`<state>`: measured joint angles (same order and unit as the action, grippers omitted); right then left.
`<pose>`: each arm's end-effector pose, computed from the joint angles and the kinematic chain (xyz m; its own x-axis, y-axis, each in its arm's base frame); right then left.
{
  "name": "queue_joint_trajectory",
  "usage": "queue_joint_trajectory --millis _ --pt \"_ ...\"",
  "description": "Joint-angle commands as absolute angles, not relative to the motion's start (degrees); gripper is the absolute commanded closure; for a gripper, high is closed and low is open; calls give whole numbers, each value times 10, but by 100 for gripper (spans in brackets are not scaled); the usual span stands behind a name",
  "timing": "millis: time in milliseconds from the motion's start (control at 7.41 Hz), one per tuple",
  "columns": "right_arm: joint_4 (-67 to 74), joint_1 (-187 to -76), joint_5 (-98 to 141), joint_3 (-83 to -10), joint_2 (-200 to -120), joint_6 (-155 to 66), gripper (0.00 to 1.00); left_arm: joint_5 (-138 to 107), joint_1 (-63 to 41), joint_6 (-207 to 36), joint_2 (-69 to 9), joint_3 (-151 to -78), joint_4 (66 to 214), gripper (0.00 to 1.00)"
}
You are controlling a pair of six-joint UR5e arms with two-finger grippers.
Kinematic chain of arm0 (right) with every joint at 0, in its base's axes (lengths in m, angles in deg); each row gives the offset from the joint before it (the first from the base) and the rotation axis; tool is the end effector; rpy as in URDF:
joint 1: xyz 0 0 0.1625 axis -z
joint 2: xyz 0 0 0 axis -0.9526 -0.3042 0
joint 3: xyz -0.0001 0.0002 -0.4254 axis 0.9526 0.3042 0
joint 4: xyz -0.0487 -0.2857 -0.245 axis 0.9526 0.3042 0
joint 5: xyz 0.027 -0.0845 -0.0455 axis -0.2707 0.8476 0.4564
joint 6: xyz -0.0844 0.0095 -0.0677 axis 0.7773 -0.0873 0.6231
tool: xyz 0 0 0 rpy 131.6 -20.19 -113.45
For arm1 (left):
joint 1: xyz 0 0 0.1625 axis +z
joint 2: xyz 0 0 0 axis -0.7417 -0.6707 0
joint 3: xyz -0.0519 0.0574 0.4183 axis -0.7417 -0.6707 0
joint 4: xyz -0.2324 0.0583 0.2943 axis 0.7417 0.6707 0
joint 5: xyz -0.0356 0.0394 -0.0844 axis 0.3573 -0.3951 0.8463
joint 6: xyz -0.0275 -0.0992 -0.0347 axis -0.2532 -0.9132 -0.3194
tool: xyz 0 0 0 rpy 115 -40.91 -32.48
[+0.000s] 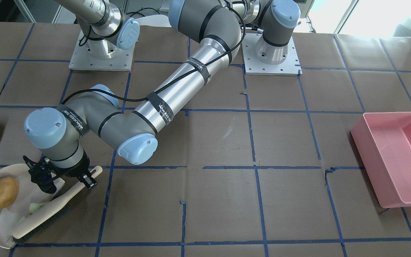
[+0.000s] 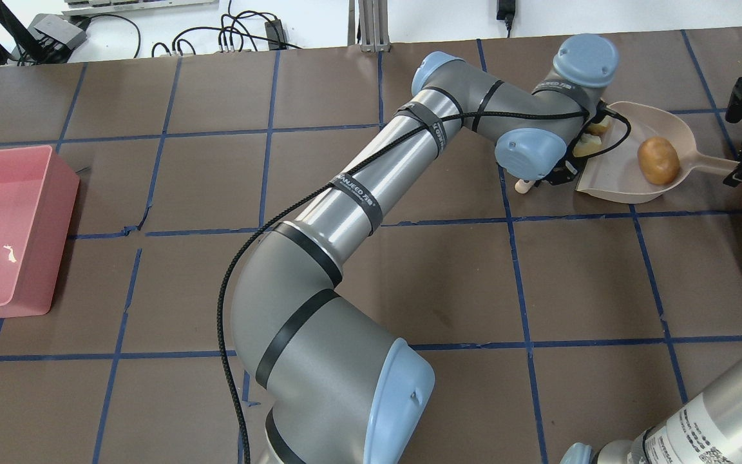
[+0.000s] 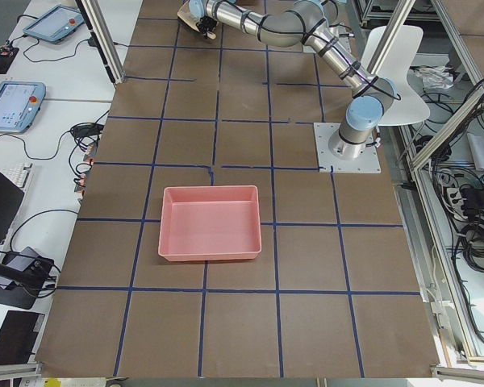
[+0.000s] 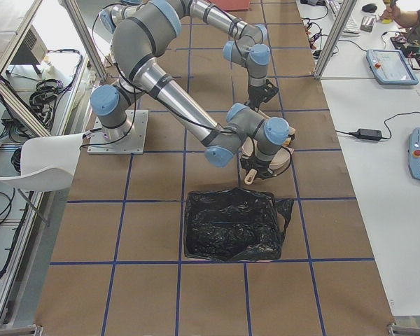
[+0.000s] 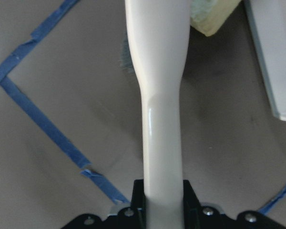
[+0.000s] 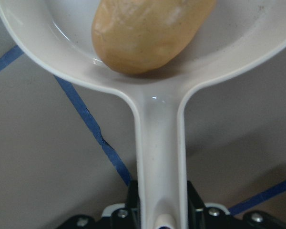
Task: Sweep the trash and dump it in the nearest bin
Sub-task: 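Sweep the yellow pieces into the dustpan with the left gripper's brush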
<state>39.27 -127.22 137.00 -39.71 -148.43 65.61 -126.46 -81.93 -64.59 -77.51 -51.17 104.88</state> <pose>-0.2552 -0.5873 0.2434 -0.5181 -0.8508 -0.0875 -0.8552 0.5168 0.0387 -0.6492 -0.5698 0.1991 -0.6986 0.7155 -0.0009 0.7135 0.6967 -0.0744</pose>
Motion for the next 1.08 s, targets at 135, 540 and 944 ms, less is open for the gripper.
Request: queue_joint_trajectory --millis 135,540,944 --pt "392 -1272 1369 -397 -1483 656 82 -1260 -858 -666 -761 -513 1056 97" --pt "392 -1272 1366 -397 -1483 656 82 -1216 -865 -672 -756 -516 1062 97" --pt "394 -1272 1360 -397 -1482 656 82 -1217 -850 -662 -700 -581 1067 97"
